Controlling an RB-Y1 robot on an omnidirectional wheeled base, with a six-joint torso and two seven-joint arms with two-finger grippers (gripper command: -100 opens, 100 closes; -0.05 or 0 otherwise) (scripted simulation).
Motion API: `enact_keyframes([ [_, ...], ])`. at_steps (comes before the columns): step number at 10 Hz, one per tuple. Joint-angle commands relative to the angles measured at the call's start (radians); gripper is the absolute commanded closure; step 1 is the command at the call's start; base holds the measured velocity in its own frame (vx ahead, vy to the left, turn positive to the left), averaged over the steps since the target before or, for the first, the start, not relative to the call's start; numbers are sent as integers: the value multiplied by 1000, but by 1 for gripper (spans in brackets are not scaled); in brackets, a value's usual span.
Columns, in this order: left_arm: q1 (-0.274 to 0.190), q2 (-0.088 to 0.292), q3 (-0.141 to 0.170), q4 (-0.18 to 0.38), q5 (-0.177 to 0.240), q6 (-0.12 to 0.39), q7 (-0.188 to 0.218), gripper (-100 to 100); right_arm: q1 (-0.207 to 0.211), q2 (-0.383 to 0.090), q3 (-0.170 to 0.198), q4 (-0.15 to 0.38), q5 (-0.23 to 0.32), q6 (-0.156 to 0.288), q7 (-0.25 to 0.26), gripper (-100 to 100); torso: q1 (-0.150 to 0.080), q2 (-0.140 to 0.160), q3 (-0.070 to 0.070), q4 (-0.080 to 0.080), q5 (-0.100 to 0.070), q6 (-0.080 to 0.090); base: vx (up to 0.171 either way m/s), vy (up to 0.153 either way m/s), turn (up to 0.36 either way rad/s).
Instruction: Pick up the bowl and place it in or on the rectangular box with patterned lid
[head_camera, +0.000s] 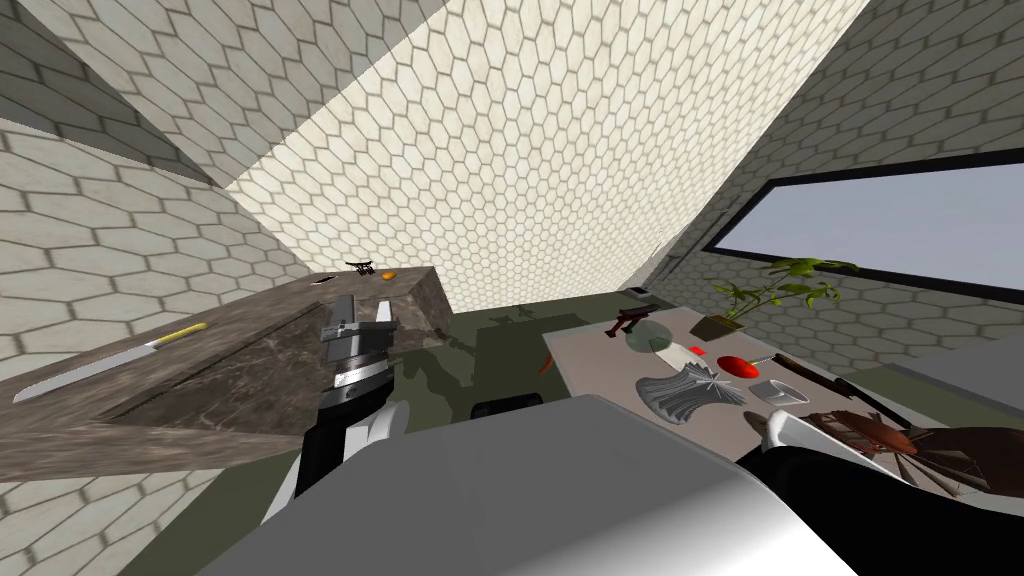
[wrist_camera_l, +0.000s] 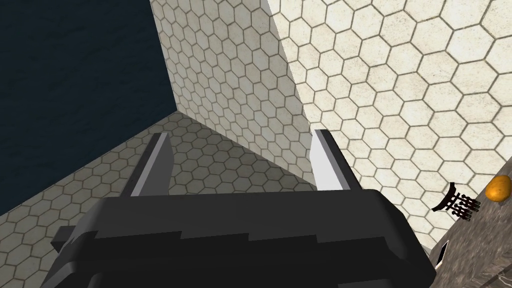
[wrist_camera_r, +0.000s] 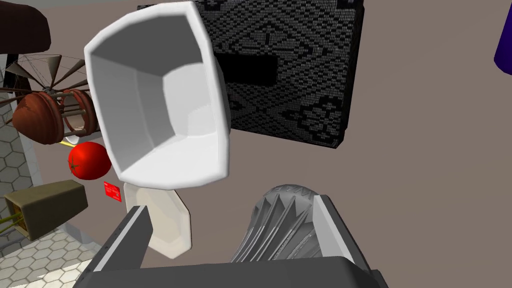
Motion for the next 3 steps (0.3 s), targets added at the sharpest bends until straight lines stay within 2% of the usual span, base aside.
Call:
enact_keyframes([
  [1,0,0,0,0,0,0,0,0,0,0,0,0,0,0,0,0,0,0,0,0,0,0,0,0,0],
  [3,0,0,0,0,0,0,0,0,0,0,0,0,0,0,0,0,0,0,0,0,0,0,0,0,0],
])
